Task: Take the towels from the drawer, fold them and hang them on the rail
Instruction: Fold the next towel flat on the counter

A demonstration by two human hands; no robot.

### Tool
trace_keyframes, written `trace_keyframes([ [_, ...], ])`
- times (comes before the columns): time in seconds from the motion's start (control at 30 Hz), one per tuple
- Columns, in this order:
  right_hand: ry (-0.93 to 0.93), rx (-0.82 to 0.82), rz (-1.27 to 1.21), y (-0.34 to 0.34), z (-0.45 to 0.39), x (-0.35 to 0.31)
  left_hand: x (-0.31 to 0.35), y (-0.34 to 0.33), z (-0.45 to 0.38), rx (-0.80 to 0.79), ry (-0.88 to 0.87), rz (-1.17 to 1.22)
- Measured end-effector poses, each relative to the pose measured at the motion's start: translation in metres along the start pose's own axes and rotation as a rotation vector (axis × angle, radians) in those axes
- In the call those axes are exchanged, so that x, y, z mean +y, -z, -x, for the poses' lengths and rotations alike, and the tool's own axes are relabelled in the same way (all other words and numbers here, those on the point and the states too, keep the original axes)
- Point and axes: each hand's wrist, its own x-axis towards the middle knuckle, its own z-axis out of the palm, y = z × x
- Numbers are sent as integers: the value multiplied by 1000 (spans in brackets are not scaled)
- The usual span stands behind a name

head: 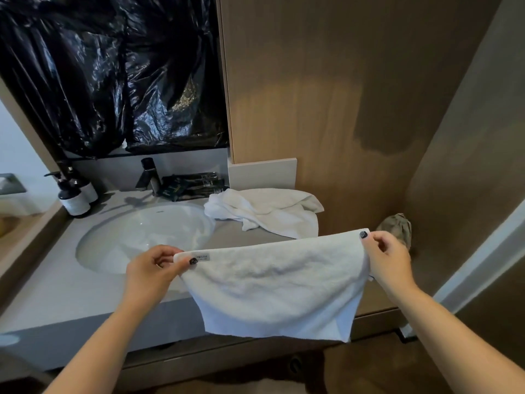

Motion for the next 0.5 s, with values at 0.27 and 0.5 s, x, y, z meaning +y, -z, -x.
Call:
trace_keyframes([
  [0.27,-94,-130,12,-46,-47,2,-12,-25,-49,124,89,77],
  [0.5,-424,-62,-286,-127,-126,-10,-33,-53,-134,139,151,196],
])
